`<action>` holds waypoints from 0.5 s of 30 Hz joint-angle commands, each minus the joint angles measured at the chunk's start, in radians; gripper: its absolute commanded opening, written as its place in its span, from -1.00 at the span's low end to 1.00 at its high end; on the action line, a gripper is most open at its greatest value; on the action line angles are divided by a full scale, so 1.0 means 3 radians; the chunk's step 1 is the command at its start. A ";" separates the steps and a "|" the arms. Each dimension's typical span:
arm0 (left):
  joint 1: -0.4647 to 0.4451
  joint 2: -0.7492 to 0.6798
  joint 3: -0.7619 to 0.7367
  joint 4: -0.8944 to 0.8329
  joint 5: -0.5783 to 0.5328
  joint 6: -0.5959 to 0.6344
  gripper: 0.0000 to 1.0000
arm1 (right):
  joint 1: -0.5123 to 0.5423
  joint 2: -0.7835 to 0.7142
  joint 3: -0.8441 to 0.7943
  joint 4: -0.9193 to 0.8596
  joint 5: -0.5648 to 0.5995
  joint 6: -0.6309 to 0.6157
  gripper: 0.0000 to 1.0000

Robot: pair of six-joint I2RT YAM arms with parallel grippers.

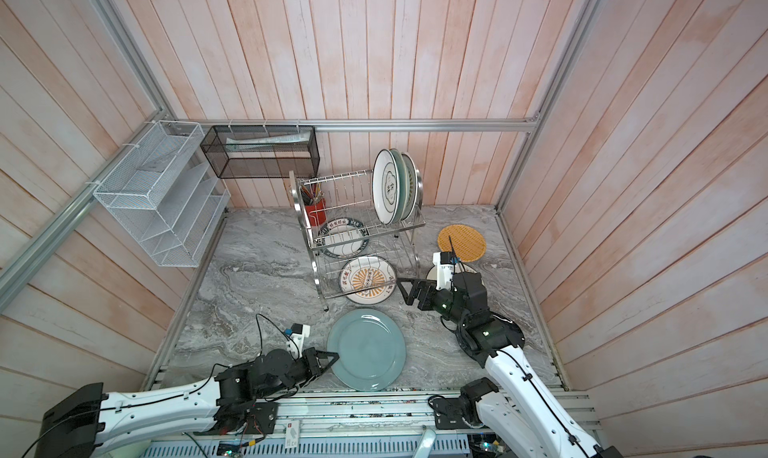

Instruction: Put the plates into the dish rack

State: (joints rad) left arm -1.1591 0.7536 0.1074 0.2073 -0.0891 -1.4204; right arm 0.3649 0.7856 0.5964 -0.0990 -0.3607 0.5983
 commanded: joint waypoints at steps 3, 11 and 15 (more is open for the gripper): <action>-0.0002 -0.0140 0.0407 0.0214 -0.0142 0.0202 -1.00 | -0.0112 0.0013 0.0153 0.0049 -0.0267 -0.0031 0.95; 0.0192 0.0061 0.0932 0.0378 0.0070 0.0434 -1.00 | -0.0423 0.0016 0.0148 0.0107 -0.0637 0.0045 0.95; 0.0387 0.0131 0.1067 0.0491 0.0269 0.0450 -1.00 | -0.0542 -0.0045 0.0120 0.0176 -0.0831 0.0124 0.95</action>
State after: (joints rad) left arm -1.0748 0.7979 0.3725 0.1776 -0.0608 -1.3140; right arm 0.2180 0.7883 0.6109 -0.0807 -0.5354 0.6121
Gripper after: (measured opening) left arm 0.078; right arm 0.978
